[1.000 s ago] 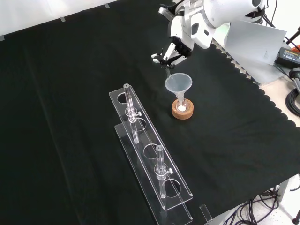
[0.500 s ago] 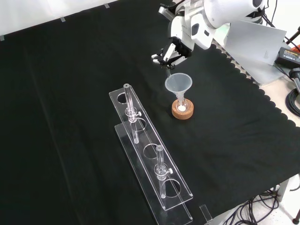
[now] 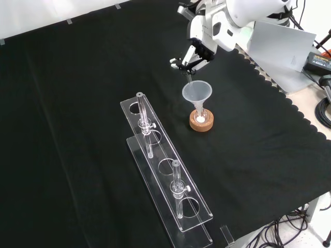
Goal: Pour all the NaCl from the weighing funnel into the round-bottom flask.
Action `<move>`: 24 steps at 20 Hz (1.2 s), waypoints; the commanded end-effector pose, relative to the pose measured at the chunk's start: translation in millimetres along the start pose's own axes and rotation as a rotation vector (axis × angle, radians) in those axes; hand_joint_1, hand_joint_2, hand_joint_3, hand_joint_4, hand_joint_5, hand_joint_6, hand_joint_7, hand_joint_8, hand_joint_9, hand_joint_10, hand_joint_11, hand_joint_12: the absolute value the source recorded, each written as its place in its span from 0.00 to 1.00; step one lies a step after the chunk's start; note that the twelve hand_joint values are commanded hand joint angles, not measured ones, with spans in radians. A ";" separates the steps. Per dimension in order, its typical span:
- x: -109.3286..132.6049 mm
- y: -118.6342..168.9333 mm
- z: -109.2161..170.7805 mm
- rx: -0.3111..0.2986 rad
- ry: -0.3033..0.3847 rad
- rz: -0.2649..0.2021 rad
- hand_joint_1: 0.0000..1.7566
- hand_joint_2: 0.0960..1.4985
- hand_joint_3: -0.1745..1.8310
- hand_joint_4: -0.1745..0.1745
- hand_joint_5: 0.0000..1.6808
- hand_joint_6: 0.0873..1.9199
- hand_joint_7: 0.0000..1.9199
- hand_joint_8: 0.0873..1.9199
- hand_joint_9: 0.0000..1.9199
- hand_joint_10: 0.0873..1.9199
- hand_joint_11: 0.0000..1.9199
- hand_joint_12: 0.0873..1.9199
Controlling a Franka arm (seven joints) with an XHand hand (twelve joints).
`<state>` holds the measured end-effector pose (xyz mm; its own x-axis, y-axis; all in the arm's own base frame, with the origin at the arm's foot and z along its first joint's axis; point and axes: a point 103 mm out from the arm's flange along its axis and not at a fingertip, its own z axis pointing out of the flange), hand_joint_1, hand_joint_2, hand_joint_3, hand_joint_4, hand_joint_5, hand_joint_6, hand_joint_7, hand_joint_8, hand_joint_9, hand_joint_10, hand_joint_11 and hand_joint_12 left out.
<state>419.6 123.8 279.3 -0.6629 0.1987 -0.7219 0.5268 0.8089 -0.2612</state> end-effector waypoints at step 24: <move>24.2 -22.5 -14.0 0.014 0.291 0.151 0.67 0.29 0.46 1.00 0.97 0.00 0.91 0.00 0.76 0.04 0.30 0.66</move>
<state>393.8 126.9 273.7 -0.7014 0.4033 -0.5877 0.6057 0.7719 -0.1932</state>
